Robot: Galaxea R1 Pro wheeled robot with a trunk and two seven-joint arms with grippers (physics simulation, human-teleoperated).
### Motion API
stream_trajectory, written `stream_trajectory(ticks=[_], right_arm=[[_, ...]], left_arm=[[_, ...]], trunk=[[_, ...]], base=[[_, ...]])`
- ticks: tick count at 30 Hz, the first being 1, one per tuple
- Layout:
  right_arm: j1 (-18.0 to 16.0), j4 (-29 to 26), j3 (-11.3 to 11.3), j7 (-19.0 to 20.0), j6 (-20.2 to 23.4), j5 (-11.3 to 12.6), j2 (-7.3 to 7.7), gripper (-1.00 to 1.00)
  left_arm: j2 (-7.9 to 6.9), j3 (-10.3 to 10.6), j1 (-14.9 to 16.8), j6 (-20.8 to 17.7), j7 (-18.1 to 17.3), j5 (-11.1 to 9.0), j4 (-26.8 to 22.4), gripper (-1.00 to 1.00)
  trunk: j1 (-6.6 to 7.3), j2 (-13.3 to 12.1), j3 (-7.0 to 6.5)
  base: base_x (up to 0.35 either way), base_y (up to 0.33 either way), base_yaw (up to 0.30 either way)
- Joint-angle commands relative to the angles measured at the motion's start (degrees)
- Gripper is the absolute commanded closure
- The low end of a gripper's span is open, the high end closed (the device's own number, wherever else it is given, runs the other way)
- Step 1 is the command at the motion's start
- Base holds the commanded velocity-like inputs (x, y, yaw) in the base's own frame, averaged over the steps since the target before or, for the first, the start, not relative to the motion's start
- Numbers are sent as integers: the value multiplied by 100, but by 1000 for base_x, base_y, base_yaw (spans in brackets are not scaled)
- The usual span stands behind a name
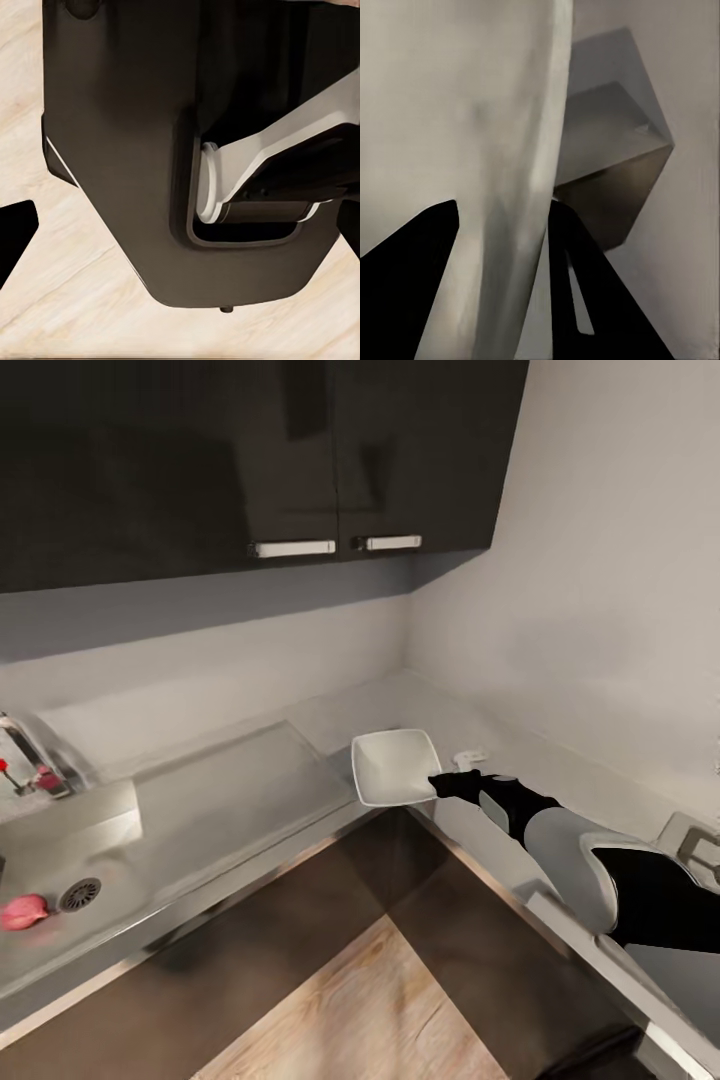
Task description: In the kitchen, take the Vidalia onion out of the sink, dice it on the chopping board with the paring knife, put the diced onion into the bowl on the countertop, then place both the paring knife and the chopping board into the sink.
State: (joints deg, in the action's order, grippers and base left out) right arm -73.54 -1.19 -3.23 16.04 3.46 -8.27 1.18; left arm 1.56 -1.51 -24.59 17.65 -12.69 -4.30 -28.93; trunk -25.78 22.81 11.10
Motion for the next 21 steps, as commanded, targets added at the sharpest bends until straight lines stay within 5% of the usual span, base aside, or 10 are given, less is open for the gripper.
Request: stream_trajectory(ticks=[1, 21], right_arm=[[-2, -13, -55, 22, 32, -52, 0, 100], [-2, -13, -52, 19, 32, -52, -22, 100]], left_arm=[[3, -16, -2, -7, -45, -45, -7, -100], [3, -16, -2, -7, -44, -45, -7, -100]], trunk=[[0, 11, 1], [0, 11, -53]], base=[[-341, 0, 107], [-329, 81, 251]])
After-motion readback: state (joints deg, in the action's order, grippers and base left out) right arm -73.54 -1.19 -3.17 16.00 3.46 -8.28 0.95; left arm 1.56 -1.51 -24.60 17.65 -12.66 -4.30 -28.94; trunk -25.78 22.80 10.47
